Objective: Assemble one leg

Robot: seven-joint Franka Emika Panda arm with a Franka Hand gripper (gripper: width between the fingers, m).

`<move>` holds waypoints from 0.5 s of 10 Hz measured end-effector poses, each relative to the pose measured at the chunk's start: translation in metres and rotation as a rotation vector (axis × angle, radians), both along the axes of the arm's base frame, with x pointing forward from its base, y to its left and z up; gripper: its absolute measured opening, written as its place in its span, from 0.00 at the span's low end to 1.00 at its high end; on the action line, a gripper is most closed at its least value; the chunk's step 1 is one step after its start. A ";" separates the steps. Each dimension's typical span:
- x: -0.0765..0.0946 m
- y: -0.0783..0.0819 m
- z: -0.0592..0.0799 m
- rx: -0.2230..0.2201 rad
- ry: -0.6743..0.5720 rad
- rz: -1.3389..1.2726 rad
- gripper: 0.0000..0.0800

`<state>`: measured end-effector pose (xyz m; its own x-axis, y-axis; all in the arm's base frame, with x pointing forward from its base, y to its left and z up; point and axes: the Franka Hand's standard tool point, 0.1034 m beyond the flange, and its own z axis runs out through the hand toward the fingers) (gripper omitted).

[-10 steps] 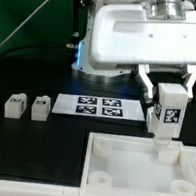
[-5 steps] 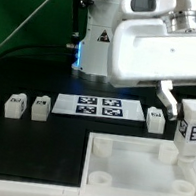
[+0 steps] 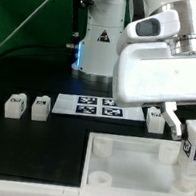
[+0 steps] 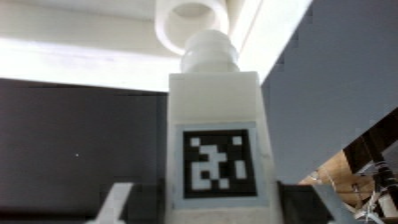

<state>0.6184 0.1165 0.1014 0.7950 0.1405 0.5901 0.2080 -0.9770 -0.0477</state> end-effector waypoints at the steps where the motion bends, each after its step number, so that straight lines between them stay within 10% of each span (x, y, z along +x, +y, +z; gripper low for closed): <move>1: 0.000 -0.001 0.000 -0.001 0.000 -0.001 0.36; 5: -0.002 -0.003 -0.007 0.000 0.008 -0.004 0.36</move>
Offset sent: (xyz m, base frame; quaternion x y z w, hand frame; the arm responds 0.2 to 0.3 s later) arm 0.0033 0.0017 -0.0055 -0.0017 0.0093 0.0060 0.9999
